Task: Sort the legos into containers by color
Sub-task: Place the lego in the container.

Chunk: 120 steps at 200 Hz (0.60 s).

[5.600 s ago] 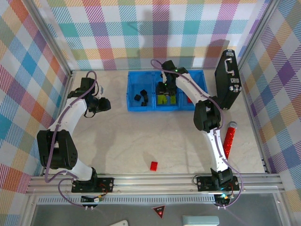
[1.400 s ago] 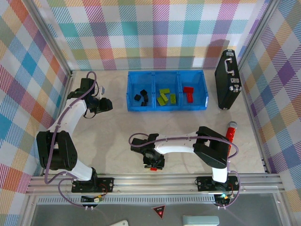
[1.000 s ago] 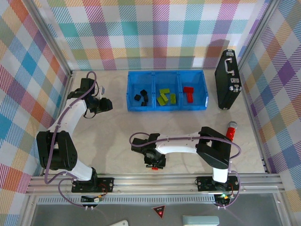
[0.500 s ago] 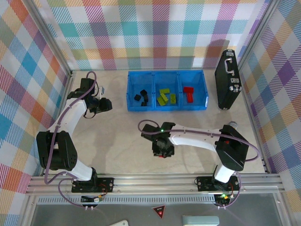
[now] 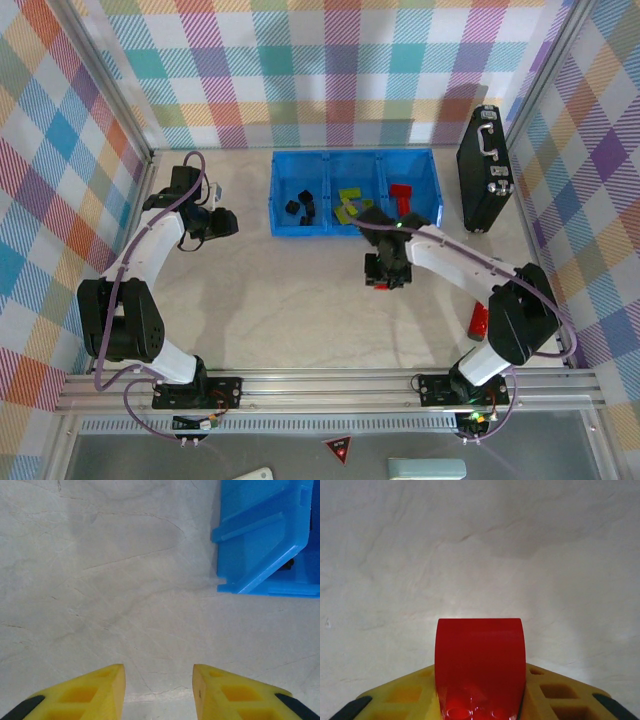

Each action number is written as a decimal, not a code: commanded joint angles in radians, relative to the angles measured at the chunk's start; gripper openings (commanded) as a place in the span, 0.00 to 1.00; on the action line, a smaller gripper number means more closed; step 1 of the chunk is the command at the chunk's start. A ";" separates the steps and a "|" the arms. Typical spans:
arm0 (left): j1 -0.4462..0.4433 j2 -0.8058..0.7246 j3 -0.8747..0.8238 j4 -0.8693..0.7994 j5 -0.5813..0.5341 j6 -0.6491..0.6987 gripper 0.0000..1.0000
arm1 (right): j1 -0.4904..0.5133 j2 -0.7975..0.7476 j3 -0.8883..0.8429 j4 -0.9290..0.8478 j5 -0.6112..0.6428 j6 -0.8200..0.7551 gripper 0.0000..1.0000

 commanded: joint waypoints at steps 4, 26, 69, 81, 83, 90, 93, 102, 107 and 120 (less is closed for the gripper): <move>0.010 -0.026 -0.007 0.006 -0.009 0.021 0.40 | -0.089 0.034 0.108 -0.057 0.038 -0.167 0.36; 0.011 -0.026 -0.009 0.009 -0.011 0.022 0.40 | -0.168 0.082 0.190 -0.058 0.047 -0.245 0.37; 0.010 -0.024 -0.014 0.017 -0.001 0.020 0.40 | -0.286 0.240 0.409 -0.063 0.074 -0.363 0.37; 0.010 -0.023 -0.014 0.017 -0.002 0.020 0.40 | -0.309 0.295 0.478 -0.076 0.091 -0.383 0.37; 0.010 -0.022 -0.013 0.017 -0.002 0.021 0.40 | -0.313 0.310 0.493 -0.077 0.092 -0.388 0.37; 0.009 -0.022 -0.015 0.018 -0.001 0.020 0.40 | -0.327 0.343 0.538 -0.083 0.099 -0.394 0.37; 0.010 -0.022 -0.016 0.019 0.000 0.019 0.40 | -0.331 0.357 0.558 -0.086 0.100 -0.396 0.37; 0.010 -0.022 -0.016 0.020 0.003 0.019 0.40 | -0.343 0.398 0.613 -0.097 0.109 -0.405 0.37; 0.010 -0.021 -0.017 0.021 0.005 0.015 0.40 | -0.349 0.423 0.643 -0.102 0.115 -0.411 0.37; 0.005 -0.016 -0.021 0.029 0.016 0.010 0.40 | -0.363 0.481 0.722 -0.119 0.127 -0.427 0.36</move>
